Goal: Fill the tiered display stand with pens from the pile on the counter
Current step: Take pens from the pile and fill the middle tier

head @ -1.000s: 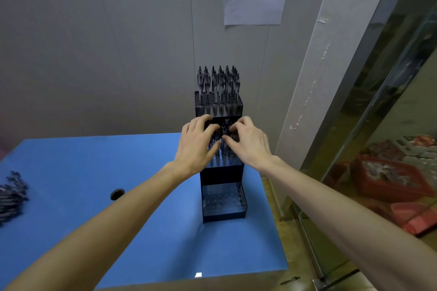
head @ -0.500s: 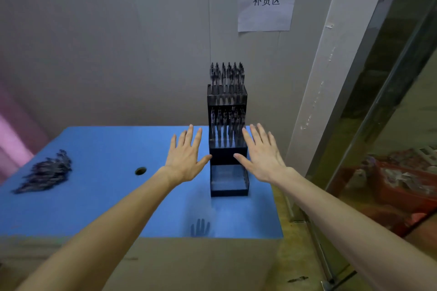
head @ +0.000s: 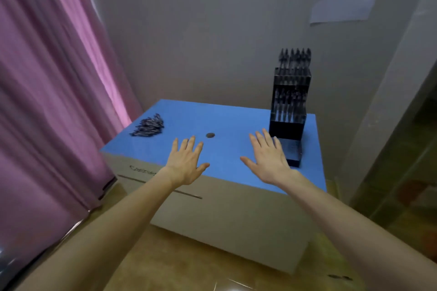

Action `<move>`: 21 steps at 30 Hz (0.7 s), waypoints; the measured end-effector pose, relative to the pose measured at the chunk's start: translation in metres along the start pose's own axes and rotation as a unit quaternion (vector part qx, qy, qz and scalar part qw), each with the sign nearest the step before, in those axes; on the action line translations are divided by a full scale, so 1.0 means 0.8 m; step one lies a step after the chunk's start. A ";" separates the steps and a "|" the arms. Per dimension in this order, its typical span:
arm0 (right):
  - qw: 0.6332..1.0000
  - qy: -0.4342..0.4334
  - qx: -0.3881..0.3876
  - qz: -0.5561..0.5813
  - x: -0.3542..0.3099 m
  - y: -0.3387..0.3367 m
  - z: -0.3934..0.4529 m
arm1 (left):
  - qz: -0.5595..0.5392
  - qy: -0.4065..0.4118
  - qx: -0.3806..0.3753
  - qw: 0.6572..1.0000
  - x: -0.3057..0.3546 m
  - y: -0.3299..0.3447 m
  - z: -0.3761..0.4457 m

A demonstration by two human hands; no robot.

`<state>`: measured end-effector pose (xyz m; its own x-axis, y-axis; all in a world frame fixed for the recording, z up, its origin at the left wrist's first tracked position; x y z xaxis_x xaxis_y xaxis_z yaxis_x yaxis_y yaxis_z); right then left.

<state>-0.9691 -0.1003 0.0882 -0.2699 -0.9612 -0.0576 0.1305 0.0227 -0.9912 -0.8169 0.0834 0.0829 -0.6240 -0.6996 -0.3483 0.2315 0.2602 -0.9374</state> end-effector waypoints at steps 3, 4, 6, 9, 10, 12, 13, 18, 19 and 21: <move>1.000 -0.029 0.003 0.010 -0.049 -0.008 0.027 | -0.011 -0.024 -0.007 1.000 -0.044 0.006 -0.018; 0.999 -0.037 0.002 0.010 -0.064 -0.009 0.037 | -0.017 -0.030 -0.009 0.999 -0.059 0.008 -0.023; 0.999 -0.047 -0.003 0.008 -0.097 -0.008 0.060 | -0.023 -0.043 -0.013 0.999 -0.090 0.014 -0.031; 0.998 -0.055 -0.018 0.006 -0.149 0.003 0.098 | -0.027 -0.055 -0.021 0.998 -0.142 0.031 -0.039; 0.998 -0.057 -0.025 0.004 -0.167 0.009 0.112 | -0.026 -0.059 -0.023 0.998 -0.161 0.040 -0.039; 0.997 -0.060 -0.044 0.003 -0.203 0.026 0.143 | -0.026 -0.062 -0.028 0.997 -0.205 0.060 -0.034; 0.997 -0.062 -0.053 -0.001 -0.222 0.036 0.160 | -0.022 -0.063 -0.029 0.997 -0.229 0.072 -0.030; 0.992 -0.057 -0.108 -0.020 -0.314 0.075 0.251 | -0.010 -0.062 -0.045 0.997 -0.352 0.135 0.006; 0.991 -0.053 -0.117 -0.030 -0.334 0.080 0.272 | -0.009 -0.060 -0.046 0.997 -0.379 0.146 0.017; 0.990 -0.053 -0.124 -0.047 -0.358 0.080 0.299 | -0.018 -0.060 -0.053 0.997 -0.412 0.158 0.034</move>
<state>-0.6553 0.1104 0.0694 -0.1659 -0.9855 0.0355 -0.1319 -0.0135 -0.9912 -0.5617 0.3290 0.0789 -0.5353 -0.7829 -0.3171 0.1266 0.2968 -0.9465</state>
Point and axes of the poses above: each hand's wrist, its own z-axis towards the middle knuckle, its own y-axis out of the palm, x = y × z, the point moved 6 cm from there along z, towards the middle knuckle, and after that the axes turned 9 degrees about -y, right-handed, at the moved point
